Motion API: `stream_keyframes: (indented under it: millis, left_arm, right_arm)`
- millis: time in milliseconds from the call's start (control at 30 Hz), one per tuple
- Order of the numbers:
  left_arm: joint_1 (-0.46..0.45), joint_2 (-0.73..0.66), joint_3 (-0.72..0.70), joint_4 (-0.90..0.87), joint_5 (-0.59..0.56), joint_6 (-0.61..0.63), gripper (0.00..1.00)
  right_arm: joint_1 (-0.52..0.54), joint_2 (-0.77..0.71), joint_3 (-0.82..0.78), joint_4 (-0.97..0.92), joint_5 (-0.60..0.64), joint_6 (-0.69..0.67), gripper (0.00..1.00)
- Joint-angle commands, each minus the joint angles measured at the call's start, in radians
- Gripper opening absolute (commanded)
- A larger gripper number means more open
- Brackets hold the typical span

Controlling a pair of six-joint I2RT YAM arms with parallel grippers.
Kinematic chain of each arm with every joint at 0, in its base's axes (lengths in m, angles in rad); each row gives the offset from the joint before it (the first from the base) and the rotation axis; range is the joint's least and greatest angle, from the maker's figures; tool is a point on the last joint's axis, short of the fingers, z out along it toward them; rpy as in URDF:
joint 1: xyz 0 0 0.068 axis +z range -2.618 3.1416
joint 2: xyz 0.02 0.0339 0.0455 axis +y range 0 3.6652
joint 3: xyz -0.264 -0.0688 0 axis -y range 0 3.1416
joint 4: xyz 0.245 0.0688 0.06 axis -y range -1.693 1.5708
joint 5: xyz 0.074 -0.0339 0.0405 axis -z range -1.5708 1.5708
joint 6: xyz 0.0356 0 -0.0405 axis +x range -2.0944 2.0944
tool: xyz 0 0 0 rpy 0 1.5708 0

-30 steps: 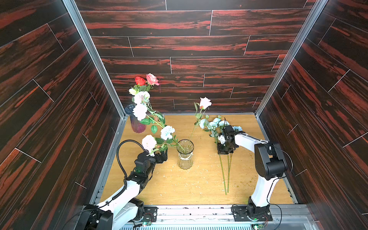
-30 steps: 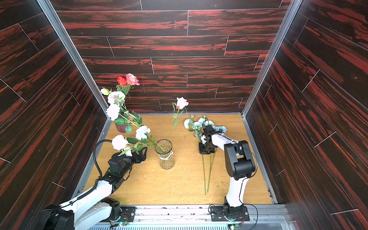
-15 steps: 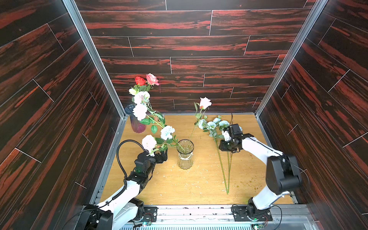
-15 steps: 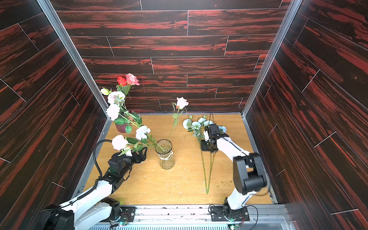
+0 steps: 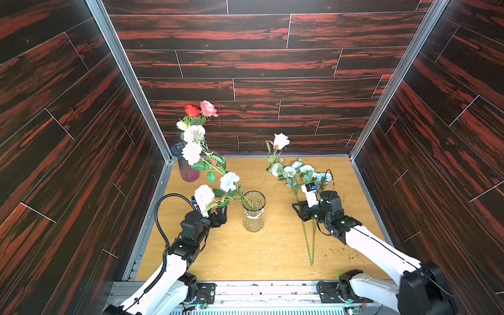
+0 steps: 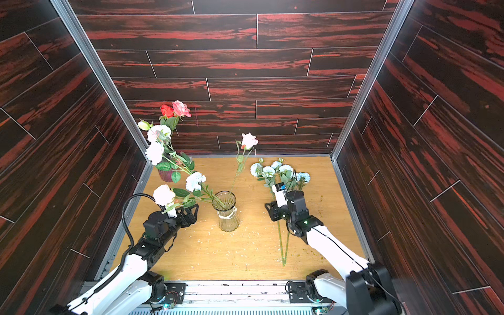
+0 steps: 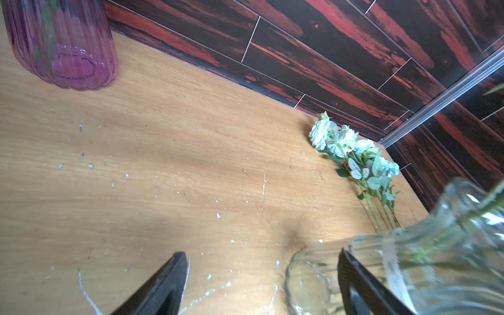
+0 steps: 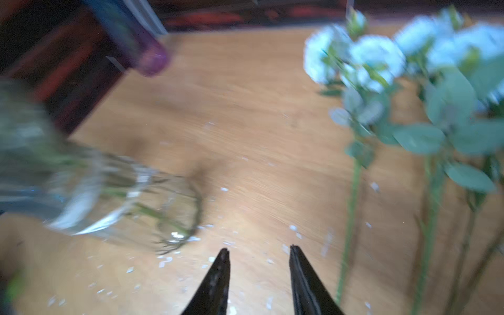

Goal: Pick out blue flowers from the vase
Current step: Place the flower at the center of the board, then pick up the flower from the vase.

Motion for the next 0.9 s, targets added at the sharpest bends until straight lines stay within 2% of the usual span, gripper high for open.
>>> stream_keyframes:
  millis: [0, 133, 267, 400, 467, 633, 833, 867]
  left_arm:
    - [-0.006, -0.037, -0.008, -0.082, 0.01, -0.008, 0.86]
    - [-0.008, 0.017, -0.016, -0.032, 0.006, -0.011, 0.86]
    - [-0.007, 0.119, 0.011, 0.022, 0.035, -0.001, 0.84]
    - [-0.008, 0.141, 0.017, 0.041, 0.043, 0.001, 0.84]
    - [-0.008, 0.122, 0.01, 0.038, 0.043, 0.002, 0.84]
    - [-0.008, 0.065, -0.014, 0.032, 0.032, 0.001, 0.84]
    - [-0.008, 0.116, 0.01, 0.066, 0.047, 0.007, 0.84]
    - [-0.008, 0.131, 0.017, 0.082, 0.04, 0.007, 0.84]
  right_arm:
    - [0.036, -0.083, 0.009, 0.092, -0.1, -0.029, 0.39]
    - [0.083, -0.109, 0.056, 0.075, -0.221, -0.024, 0.39]
    - [0.172, -0.056, 0.172, -0.001, -0.296, -0.054, 0.39]
    - [0.305, 0.085, 0.367, -0.166, -0.25, -0.146, 0.37]
    - [0.353, 0.152, 0.425, -0.192, -0.208, -0.17, 0.36]
    - [0.369, 0.269, 0.507, -0.199, -0.211, -0.189, 0.34]
    - [0.369, 0.348, 0.574, -0.254, -0.194, -0.25, 0.25]
    - [0.368, 0.352, 0.568, -0.239, -0.161, -0.255, 0.24]
